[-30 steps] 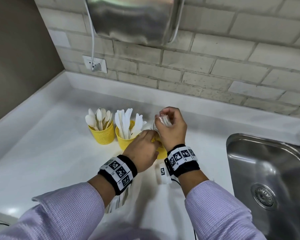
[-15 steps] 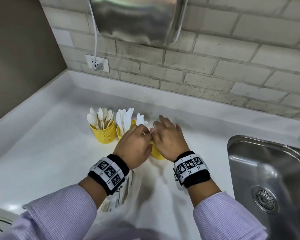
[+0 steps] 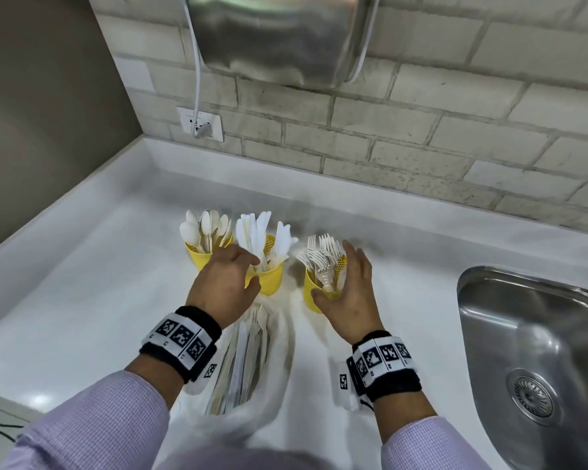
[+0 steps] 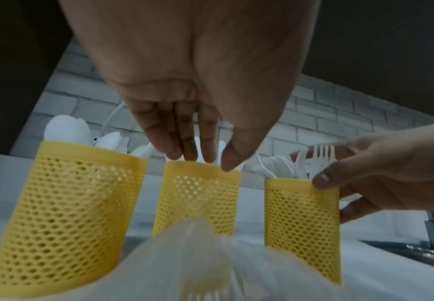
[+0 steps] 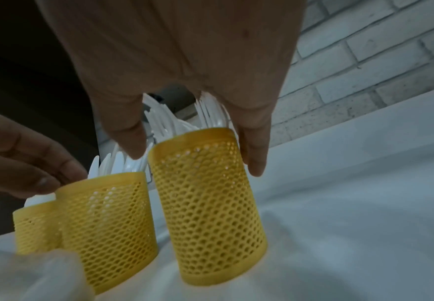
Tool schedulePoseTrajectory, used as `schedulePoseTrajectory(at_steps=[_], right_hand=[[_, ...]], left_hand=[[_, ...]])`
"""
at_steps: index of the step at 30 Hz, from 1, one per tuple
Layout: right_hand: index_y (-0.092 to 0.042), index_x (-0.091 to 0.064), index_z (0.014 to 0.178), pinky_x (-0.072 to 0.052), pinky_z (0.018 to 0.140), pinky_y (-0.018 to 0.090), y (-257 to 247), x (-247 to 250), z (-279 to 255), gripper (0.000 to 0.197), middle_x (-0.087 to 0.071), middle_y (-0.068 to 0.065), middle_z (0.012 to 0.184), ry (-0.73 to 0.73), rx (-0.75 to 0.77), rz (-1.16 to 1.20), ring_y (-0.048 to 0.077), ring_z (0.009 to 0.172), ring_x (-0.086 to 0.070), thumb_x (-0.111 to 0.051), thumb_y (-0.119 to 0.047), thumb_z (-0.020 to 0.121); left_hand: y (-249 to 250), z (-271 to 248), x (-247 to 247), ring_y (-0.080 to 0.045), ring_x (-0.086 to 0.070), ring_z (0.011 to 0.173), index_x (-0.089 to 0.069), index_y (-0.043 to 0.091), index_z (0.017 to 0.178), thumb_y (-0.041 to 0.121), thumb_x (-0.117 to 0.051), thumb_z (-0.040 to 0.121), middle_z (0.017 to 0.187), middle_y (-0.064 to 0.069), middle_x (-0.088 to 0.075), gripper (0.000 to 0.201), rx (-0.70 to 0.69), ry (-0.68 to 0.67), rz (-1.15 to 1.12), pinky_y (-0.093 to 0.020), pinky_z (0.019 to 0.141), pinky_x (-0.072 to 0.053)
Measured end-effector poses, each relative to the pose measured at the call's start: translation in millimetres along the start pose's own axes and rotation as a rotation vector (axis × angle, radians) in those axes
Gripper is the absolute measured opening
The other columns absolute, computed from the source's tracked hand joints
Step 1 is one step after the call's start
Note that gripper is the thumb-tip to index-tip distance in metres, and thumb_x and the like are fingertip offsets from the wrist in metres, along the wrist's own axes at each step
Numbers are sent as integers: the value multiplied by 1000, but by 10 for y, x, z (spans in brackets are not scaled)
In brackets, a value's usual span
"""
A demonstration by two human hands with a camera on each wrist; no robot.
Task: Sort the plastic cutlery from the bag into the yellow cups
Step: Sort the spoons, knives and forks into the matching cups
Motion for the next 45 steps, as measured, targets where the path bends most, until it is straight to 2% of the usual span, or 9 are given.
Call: schedulePoseTrajectory(at_steps=[3, 9, 19, 22, 27, 33, 38, 42, 45], right_hand=[[-20, -34, 154, -23, 100, -3, -19, 14, 54, 87, -36, 3, 153, 88, 70, -7, 14, 140, -39, -81, -15, 81], [-21, -46, 145, -44, 109, 41, -22, -54, 118, 75, -40, 3, 142, 108, 83, -37, 26, 127, -51, -82, -21, 79], [-22, -40, 151, -43, 106, 34, 22, -61, 164, 81, -39, 6, 145, 79, 58, -88, 29, 128, -50, -81, -27, 81], [-26, -35, 153, -44, 108, 41, 8, -46, 176, 88, -38, 6, 147, 55, 35, -104, 31, 130, -49, -82, -35, 79], [-26, -39, 151, -39, 111, 49, -278, 223, -18, 88, -34, 9, 152, 249, 73, -143, 34, 137, -40, -69, -54, 73], [-23, -55, 138, -37, 110, 34, -853, 154, -476, 62, -39, 4, 149, 333, 290, -106, 28, 135, -37, -76, -35, 80], [-18, -67, 113, -52, 91, 37, -916, -480, -747, 25, -67, -4, 111, -36, 328, -1, 20, 107, -61, -60, -17, 89], [-16, -68, 91, -53, 82, 42, -576, -1170, -1025, 20, -71, 0, 93, -462, 170, -265, 24, 92, -62, -50, -23, 87], [-19, -63, 83, -54, 77, 44, -401, -1276, -1162, 18, -70, 1, 86, -539, 95, -420, 27, 87, -60, -46, -24, 85]], left_hand=[[76, -4, -4, -36, -65, 98, -79, 10, 96, 0, -77, 81, 98, -8, -72, 18, -60, 38, 30, -38, 83, -55], [100, 55, -18, -35, -64, 93, -80, 11, 91, 5, -77, 84, 92, -7, -72, 10, -57, 69, 34, -36, 81, -52], [28, 5, 106, -31, -62, 109, -73, 10, 115, 25, -71, 94, 111, -8, -67, 26, 26, 93, -4, -39, 82, -56], [-26, -147, 304, -27, -64, 101, -71, 14, 115, 28, -70, 95, 105, -3, -68, 24, 37, 131, -47, -38, 77, -56], [-231, -476, 369, -2, -59, 65, -66, 29, 103, 36, -63, 97, 73, 15, -64, 10, 172, -49, -92, -26, 63, -45], [-282, -926, -20, 3, -57, 61, -69, 29, 89, 30, -66, 95, 61, 17, -59, 7, 168, -353, -146, -22, 62, -44], [-243, -1158, -362, -8, -60, 74, -64, 29, 92, 37, -56, 92, 81, 15, -62, 11, 9, -574, -61, -35, 73, -53], [-291, -1206, -402, -20, -60, 76, -56, 21, 92, 44, -50, 100, 86, 6, -60, 25, -29, -591, -21, -41, 70, -51], [-336, -1264, -423, -24, -61, 79, -53, 21, 98, 49, -44, 102, 93, 4, -58, 29, -64, -634, 39, -42, 71, -50]])
Point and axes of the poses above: each hand's wrist, its own z-axis towards the middle knuckle, its own x-axis out of the back of the hand, y = z × x, the point moved 10 cm from there along z, towards the middle knuckle
